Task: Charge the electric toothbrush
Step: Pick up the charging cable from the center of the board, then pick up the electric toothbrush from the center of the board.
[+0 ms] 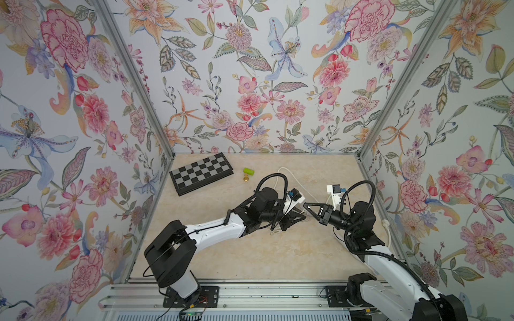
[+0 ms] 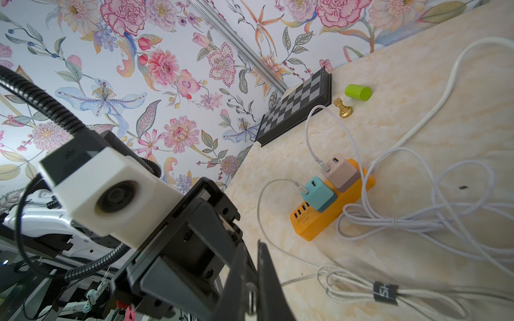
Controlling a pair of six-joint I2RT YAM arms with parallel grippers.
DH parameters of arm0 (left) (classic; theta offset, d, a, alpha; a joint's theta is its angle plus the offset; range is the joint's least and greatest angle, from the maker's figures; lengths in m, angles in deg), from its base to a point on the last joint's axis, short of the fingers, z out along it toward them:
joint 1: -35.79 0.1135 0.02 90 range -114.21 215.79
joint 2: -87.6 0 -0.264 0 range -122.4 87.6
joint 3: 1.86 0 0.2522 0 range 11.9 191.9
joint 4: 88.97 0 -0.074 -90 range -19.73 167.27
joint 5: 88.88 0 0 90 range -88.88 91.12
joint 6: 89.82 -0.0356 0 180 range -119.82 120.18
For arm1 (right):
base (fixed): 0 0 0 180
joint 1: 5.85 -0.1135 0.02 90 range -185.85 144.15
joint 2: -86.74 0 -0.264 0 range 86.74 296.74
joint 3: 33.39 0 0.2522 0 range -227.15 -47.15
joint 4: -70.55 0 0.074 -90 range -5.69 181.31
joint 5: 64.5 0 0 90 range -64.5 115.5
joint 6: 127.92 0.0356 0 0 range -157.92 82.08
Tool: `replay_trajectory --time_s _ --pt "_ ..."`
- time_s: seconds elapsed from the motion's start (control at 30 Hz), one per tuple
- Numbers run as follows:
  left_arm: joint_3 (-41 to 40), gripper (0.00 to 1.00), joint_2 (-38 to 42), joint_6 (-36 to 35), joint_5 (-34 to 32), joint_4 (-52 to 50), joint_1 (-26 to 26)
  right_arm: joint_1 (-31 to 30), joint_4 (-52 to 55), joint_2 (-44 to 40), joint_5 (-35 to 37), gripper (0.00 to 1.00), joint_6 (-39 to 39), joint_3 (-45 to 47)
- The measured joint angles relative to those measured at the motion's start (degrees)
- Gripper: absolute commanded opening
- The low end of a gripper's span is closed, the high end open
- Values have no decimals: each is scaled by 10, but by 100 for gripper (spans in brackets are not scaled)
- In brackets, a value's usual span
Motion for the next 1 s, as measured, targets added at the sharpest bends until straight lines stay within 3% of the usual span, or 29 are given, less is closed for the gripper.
replay_trajectory --time_s 0.27,0.47,0.57,0.67,0.8,0.83,1.0 --pt "13 14 -14 11 7 14 2 -3 -23 -6 -2 0 -6 9" --pt "16 14 -17 20 20 21 7 -5 -25 -7 -2 0 -18 9" --pt "16 11 -17 24 21 21 8 -5 -26 -7 -2 0 -25 9" --pt "16 1 -17 24 24 22 8 -5 -24 -11 -2 0 -36 9" --pt "16 0 -17 24 26 23 8 -5 -17 -17 -2 0 -52 9" --pt "16 0 -17 24 25 22 8 -5 -11 -18 -2 3 -59 9" --pt "15 0 -17 19 -8 17 9 -5 95 -33 16 50 -85 -26"
